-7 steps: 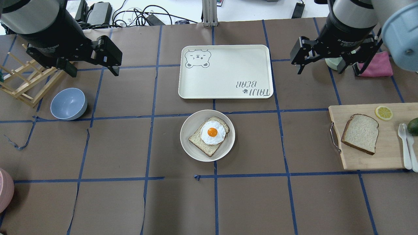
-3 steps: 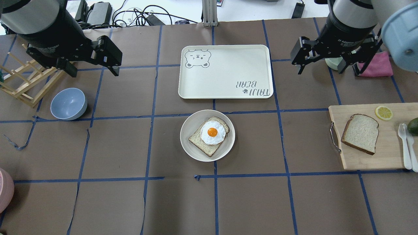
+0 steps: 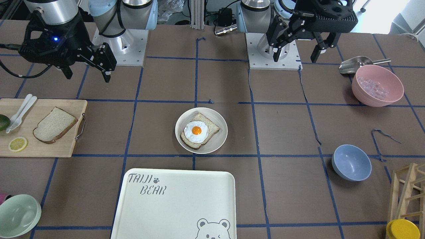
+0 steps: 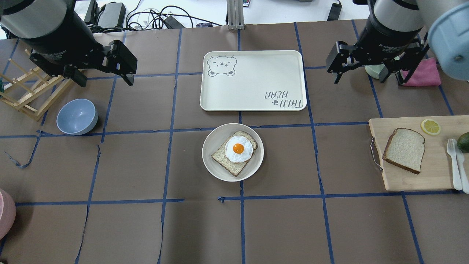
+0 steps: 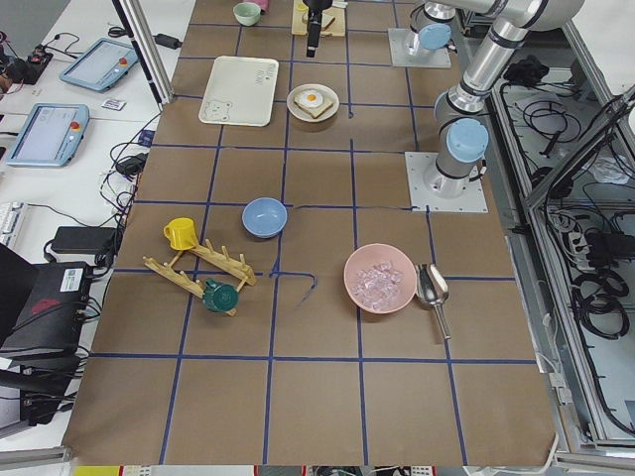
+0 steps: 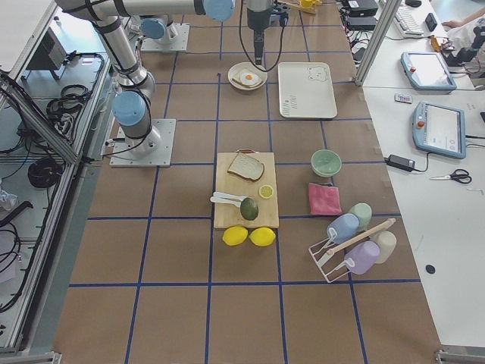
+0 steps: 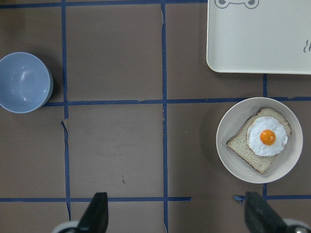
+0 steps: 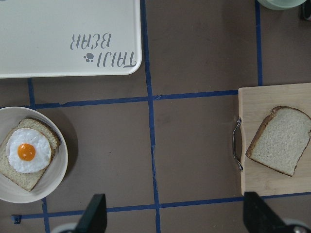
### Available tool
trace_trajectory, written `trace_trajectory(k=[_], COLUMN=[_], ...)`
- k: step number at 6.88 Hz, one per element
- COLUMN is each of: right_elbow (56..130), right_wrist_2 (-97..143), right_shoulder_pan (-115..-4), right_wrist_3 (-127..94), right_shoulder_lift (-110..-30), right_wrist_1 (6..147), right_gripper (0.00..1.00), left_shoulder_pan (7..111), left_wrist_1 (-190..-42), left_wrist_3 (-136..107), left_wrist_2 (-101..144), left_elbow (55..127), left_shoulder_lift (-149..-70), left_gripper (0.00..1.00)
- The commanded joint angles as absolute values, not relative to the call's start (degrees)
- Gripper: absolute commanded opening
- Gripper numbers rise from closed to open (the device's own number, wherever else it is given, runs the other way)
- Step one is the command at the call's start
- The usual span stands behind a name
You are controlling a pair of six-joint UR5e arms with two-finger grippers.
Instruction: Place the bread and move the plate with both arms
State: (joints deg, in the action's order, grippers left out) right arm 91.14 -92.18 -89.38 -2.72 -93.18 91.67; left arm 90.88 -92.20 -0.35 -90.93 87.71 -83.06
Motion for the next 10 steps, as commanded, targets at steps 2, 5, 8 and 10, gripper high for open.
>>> trace_trajectory(k=[2,5,8,10], right_elbow=[91.1,91.1,92.1,92.4], right_wrist_2=[-92.2,-92.6,-97.2,-98.4], right_shoulder_pan=[-89.4,-89.4,-88.4,-84.5], right_wrist_3=[-2.7,-2.3,-3.3,-3.3], right_shoulder_lift=[-93.2,-92.9,-90.7,-87.4], right_wrist_1=[91.6,91.6,92.7,94.0], right_gripper=[1.0,1.0,1.0,1.0], left_shoulder_pan=[90.9,90.9,90.8,90.8], left_wrist_1=[-92.2,-92.2,-92.1,-92.2], left_wrist_3=[-0.4,-0.4,-0.3,-0.5], left_wrist_2=[-91.1,-91.0,-90.9,-91.0], left_elbow=[87.7,87.7,87.6,87.7], left_shoulder_lift=[-83.1,-83.1,-83.2,-83.2], left_gripper=[1.0,1.0,1.0,1.0])
